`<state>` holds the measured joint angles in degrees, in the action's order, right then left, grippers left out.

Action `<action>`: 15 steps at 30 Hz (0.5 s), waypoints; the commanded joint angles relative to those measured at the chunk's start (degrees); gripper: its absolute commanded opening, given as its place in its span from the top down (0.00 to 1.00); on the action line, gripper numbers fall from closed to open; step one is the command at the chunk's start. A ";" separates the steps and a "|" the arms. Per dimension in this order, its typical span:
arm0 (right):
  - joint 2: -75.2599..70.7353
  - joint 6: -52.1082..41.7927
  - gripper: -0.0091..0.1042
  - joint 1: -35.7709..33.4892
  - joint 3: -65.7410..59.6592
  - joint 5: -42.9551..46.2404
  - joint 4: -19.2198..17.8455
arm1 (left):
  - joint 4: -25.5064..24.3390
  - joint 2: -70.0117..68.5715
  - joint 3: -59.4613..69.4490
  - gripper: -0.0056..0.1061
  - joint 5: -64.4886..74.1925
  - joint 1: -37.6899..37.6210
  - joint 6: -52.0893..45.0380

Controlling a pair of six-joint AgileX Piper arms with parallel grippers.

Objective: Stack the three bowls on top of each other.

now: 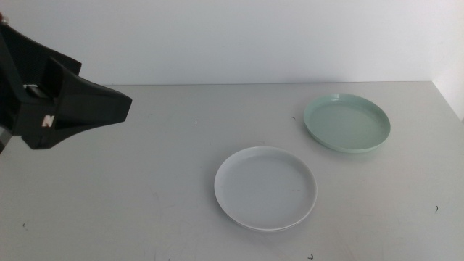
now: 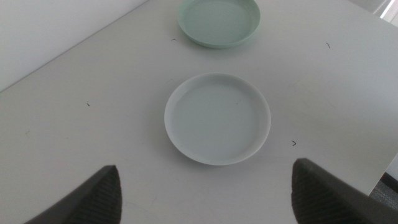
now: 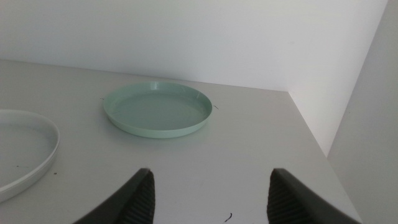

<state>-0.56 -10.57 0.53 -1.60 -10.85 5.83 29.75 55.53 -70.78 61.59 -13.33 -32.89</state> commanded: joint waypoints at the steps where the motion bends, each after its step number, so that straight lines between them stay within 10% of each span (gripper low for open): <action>1: -1.34 -0.47 0.51 0.31 0.99 3.46 -0.88 | 2.01 -0.72 -1.79 0.01 -2.55 0.05 0.68; 15: 15.22 -0.47 0.51 0.31 25.11 -9.49 -4.02 | 1.80 -0.72 -1.79 0.01 -2.56 0.05 0.68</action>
<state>11.56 -10.57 0.53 19.32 -22.56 2.81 29.68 55.53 -70.78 61.59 -13.33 -32.89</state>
